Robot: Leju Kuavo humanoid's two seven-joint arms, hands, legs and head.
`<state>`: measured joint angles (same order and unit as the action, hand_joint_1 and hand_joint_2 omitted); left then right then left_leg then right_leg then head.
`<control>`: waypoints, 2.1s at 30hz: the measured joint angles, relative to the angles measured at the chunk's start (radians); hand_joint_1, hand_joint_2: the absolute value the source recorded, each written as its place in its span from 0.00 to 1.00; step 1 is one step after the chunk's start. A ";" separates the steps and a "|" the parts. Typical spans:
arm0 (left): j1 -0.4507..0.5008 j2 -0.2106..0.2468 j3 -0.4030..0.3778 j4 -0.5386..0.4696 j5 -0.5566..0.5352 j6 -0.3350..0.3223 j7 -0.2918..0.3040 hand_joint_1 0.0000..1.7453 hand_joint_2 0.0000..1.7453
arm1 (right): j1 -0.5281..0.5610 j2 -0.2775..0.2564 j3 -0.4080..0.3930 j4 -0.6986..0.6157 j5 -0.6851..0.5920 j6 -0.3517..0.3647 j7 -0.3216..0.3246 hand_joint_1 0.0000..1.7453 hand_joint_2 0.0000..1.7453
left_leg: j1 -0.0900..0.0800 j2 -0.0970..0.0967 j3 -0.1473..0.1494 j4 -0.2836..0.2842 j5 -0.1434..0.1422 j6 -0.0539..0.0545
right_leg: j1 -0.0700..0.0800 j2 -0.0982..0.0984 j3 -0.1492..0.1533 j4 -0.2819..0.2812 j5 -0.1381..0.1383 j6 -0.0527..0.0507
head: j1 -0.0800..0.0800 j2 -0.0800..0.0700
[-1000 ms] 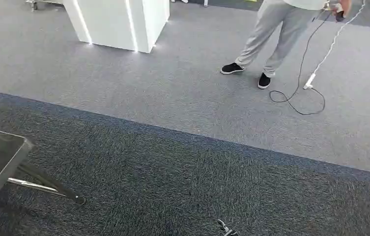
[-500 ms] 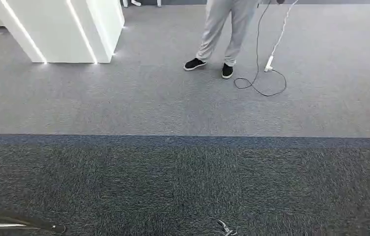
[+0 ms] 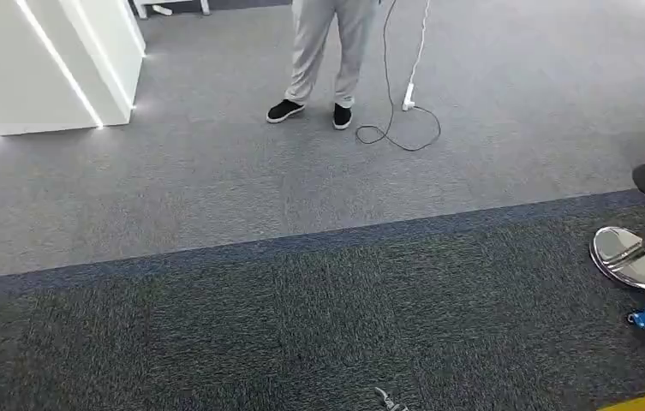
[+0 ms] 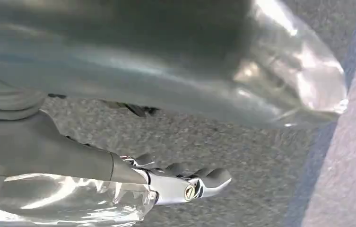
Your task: Take the parts from the cabinet and place them on the table.
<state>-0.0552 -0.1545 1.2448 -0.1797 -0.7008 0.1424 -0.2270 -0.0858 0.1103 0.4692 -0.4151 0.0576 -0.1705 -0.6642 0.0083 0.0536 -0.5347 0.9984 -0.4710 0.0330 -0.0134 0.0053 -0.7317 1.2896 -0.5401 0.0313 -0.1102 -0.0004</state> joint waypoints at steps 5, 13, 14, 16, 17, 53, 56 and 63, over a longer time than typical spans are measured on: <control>-0.003 -0.003 0.000 0.000 0.000 -0.028 -0.003 0.00 0.00 | -0.008 0.002 0.000 -0.002 0.000 -0.005 0.015 0.00 0.00 | -0.008 0.050 0.020 0.002 -0.022 -0.026 | 0.012 -0.079 0.145 -0.272 0.098 -0.023 | 0.000 0.000; -0.004 -0.004 0.000 0.000 -0.015 -0.038 0.011 0.00 0.00 | -0.003 0.002 0.000 -0.005 -0.006 -0.007 0.034 0.00 0.00 | 0.003 -0.045 -0.107 0.310 -0.183 -0.052 | 0.013 0.020 0.154 -0.281 0.100 -0.062 | 0.000 0.000; -0.003 -0.005 0.000 0.000 -0.015 -0.038 0.013 0.00 0.00 | 0.000 0.002 0.000 -0.005 -0.006 -0.006 0.035 0.00 0.00 | 0.003 -0.045 -0.124 0.333 -0.175 -0.051 | 0.015 0.034 0.155 -0.280 0.100 -0.063 | 0.000 0.000; -0.004 -0.004 0.000 0.000 -0.018 -0.038 0.019 0.00 0.00 | 0.000 0.001 0.000 -0.005 -0.007 -0.005 0.035 0.00 0.00 | 0.003 -0.049 -0.095 0.239 -0.093 -0.042 | 0.018 0.067 0.158 -0.275 0.097 -0.064 | 0.000 0.000; -0.004 -0.004 0.000 0.000 -0.019 -0.038 0.022 0.00 0.00 | -0.001 0.001 0.000 -0.005 -0.007 -0.002 0.035 0.00 0.00 | 0.002 -0.064 -0.058 0.145 -0.035 -0.035 | 0.018 0.083 0.160 -0.273 0.094 -0.063 | 0.000 0.000; 0.016 0.010 0.006 0.000 -0.021 -0.055 0.081 0.00 0.00 | -0.008 0.006 0.002 0.033 -0.003 0.027 0.020 0.00 0.00 | -0.003 -0.126 -0.187 0.068 0.126 -0.034 | 0.002 0.171 0.306 -0.262 -0.076 -0.041 | -0.001 0.000; -0.002 0.008 0.005 0.000 -0.022 -0.059 0.075 0.00 0.00 | -0.017 0.003 0.003 0.034 0.000 0.034 0.014 0.00 0.00 | 0.004 -0.104 -0.159 0.040 0.111 -0.010 | 0.009 0.033 0.282 -0.196 -0.120 -0.022 | 0.000 0.000; 0.000 0.007 0.005 0.000 -0.021 -0.061 0.075 0.00 0.00 | -0.028 0.001 0.011 0.039 0.003 0.039 0.016 0.00 0.00 | 0.003 -0.065 -0.087 0.041 0.051 -0.015 | -0.002 0.002 0.152 -0.160 0.014 -0.007 | 0.000 0.000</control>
<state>-0.0556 -0.1476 1.2501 -0.1801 -0.7221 0.0816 -0.1522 -0.1140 0.1114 0.4807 -0.3758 0.0603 -0.1316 -0.6485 0.0110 -0.0116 -0.6216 1.0394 -0.4198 0.0182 -0.0158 0.0069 -0.5800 1.1293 -0.5256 0.0247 -0.1106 -0.0008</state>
